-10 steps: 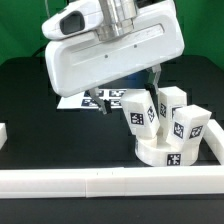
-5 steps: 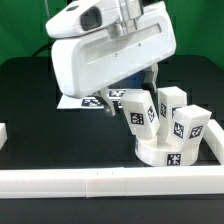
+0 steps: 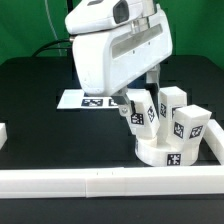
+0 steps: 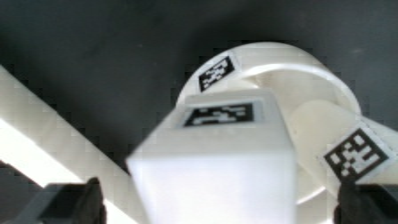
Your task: Assemble stool
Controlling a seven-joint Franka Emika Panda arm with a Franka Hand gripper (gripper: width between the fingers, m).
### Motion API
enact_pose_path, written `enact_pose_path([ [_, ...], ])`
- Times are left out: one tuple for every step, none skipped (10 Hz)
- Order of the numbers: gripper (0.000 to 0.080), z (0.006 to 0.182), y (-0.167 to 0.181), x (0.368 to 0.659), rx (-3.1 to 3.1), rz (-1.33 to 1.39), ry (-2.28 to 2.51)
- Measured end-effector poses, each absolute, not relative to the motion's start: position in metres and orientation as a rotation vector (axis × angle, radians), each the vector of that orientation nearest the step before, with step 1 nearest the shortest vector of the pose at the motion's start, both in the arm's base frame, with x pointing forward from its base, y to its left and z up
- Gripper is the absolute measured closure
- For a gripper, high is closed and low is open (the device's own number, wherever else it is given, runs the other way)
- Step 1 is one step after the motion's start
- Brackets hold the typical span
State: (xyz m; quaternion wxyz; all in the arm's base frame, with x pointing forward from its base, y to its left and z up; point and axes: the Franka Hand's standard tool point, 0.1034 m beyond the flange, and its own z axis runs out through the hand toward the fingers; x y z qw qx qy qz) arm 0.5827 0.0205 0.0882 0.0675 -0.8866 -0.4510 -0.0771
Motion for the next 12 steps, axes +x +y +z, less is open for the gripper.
enact_pose_path([
  [0.0150,0.0887,0.0228,0.5829,-2.690,-0.228,-1.313],
  [0.0150,0.0886,0.0250,0.5829,-2.696,-0.227,-1.298],
  [0.0284,0.0878,0.0255,0.5825,-2.696,-0.225,-1.293],
  [0.0284,0.0871,0.0247,0.5820,-2.697,-0.224,-1.291],
  [0.0422,0.0871,0.0244,0.5820,-2.698,-0.225,-1.291],
  [0.0462,0.0872,0.0242,0.5821,-2.698,-0.225,-1.291],
  [0.0462,0.0871,0.0242,0.5821,-2.703,-0.224,-1.279],
  [0.0461,0.0872,0.0241,0.5821,-2.714,-0.222,-1.252],
  [0.0461,0.0872,0.0241,0.5821,-2.715,-0.222,-1.251],
  [0.0461,0.0872,0.0242,0.5822,-2.745,-0.217,-1.172],
  [0.0461,0.0865,0.0241,0.5821,-2.798,-0.213,-1.029],
  [0.0461,0.0868,0.0250,0.5824,-2.856,-0.225,-0.865],
])
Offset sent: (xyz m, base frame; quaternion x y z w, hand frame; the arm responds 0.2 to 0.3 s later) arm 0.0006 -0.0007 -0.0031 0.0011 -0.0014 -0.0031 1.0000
